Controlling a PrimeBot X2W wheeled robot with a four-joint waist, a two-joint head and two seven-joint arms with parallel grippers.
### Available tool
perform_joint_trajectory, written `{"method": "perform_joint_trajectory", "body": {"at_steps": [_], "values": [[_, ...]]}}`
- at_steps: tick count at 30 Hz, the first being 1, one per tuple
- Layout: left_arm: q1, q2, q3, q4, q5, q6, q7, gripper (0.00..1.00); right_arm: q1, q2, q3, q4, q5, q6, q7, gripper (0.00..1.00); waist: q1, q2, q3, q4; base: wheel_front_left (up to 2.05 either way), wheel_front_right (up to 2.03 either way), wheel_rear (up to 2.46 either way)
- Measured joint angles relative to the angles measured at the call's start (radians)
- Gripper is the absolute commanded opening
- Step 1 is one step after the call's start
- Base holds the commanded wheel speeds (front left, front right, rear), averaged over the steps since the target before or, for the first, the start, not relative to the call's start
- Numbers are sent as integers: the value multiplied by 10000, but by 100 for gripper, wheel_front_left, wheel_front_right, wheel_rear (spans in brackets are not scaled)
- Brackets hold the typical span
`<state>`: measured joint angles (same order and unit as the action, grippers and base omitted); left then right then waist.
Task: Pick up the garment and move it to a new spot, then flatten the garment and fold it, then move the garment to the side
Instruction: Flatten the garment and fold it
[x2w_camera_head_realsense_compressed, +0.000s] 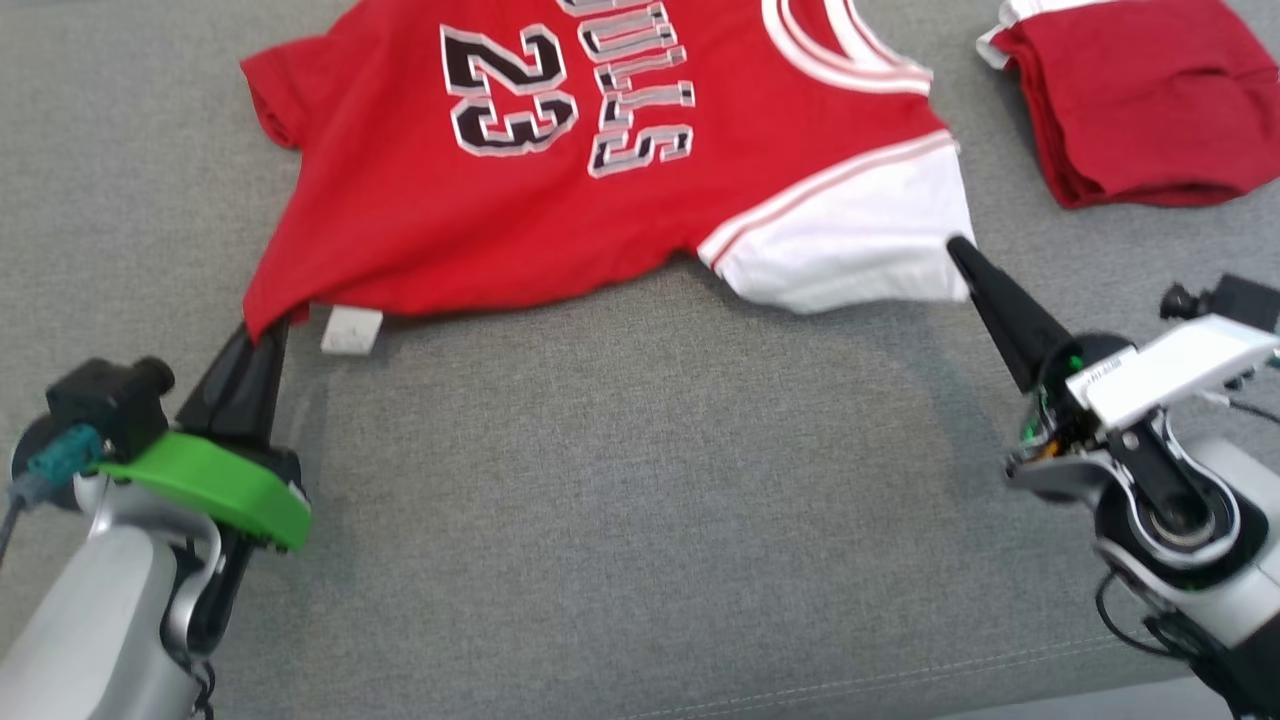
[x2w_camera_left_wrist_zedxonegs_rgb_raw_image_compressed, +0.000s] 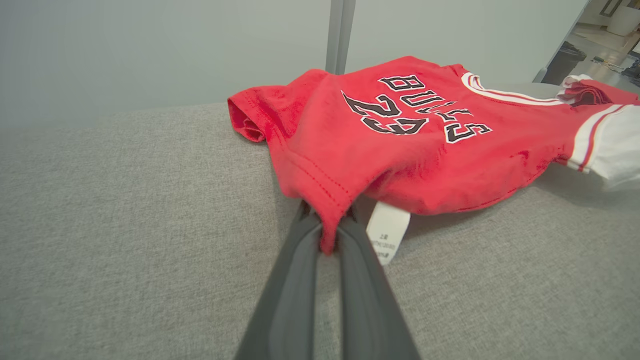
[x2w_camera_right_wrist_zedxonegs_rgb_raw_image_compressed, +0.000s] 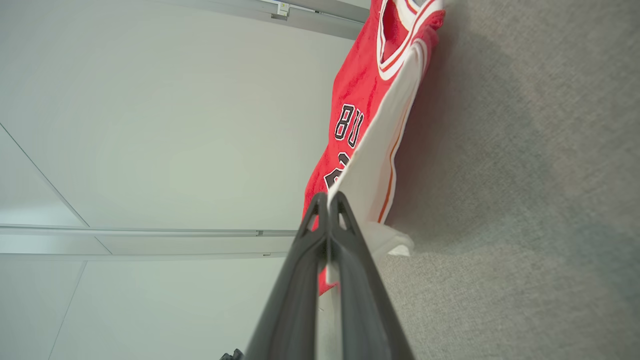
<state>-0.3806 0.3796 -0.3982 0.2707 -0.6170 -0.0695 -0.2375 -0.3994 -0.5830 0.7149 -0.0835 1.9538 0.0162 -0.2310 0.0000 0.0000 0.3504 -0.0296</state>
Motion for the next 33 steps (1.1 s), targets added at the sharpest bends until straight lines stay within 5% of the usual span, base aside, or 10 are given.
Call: {"method": "perform_joint_trajectory", "body": {"at_steps": [14,33], "values": [[1772,930,-295,-67,-105,-150,378,0,3562,-1110,746,-1854,999,-171,115,0,-1,0,-1218,360,0,0,0],[3691,1774,-863,-1068,-683,-284,1768,0,5782,-2980,1361,-3005,1312,-267,303,0,-1,0,-1121,657,0,0,0]]}}
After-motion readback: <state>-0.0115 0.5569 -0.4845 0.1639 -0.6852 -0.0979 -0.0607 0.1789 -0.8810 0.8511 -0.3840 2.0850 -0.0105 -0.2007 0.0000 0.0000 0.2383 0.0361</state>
